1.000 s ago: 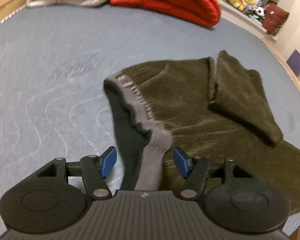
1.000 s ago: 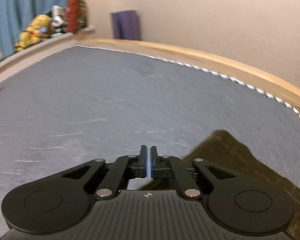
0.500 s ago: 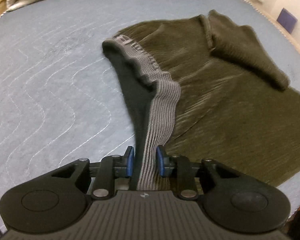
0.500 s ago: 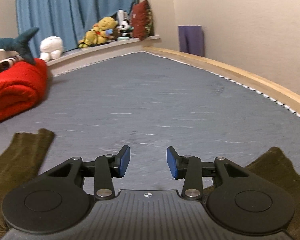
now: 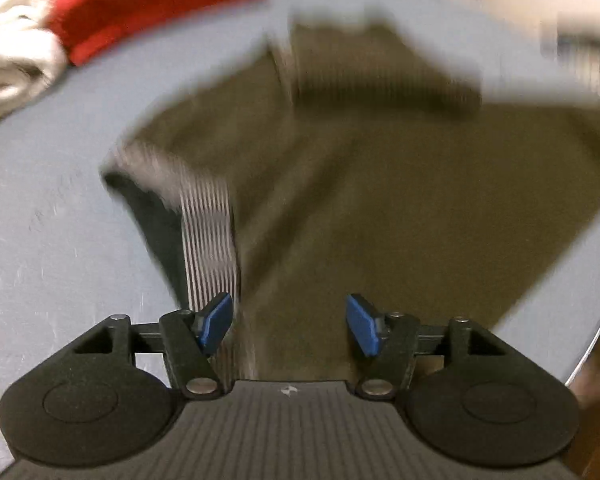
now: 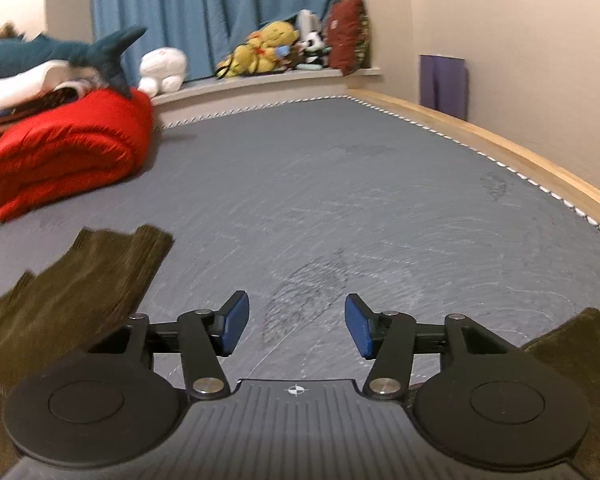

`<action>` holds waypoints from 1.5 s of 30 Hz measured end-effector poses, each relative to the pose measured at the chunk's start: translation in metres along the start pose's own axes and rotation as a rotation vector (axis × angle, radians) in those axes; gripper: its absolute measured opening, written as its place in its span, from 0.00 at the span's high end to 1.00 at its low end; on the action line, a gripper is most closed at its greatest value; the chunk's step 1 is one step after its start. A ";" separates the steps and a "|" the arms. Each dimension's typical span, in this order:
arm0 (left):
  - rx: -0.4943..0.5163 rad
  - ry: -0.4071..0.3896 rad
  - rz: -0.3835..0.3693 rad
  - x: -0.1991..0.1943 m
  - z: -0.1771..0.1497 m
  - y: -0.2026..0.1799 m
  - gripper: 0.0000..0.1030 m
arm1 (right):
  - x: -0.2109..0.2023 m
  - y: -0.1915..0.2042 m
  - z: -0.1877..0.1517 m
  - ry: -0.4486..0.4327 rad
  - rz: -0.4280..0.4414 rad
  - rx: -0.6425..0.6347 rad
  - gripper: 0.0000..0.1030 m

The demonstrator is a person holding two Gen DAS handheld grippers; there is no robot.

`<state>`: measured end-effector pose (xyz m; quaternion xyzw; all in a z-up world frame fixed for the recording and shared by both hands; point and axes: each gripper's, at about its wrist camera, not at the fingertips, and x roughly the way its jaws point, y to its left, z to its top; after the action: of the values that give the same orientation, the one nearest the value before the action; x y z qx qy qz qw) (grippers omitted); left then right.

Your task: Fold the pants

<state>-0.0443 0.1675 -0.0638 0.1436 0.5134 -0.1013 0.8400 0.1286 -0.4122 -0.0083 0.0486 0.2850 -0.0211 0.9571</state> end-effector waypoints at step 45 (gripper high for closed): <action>-0.168 -0.238 0.165 -0.001 0.124 -0.039 0.36 | 0.097 0.154 -0.021 0.233 0.233 0.039 0.29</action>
<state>0.0463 0.0881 -0.0150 0.1016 0.4033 -0.0049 0.9094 0.2087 -0.2576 -0.0664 0.1018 0.3860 0.0903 0.9124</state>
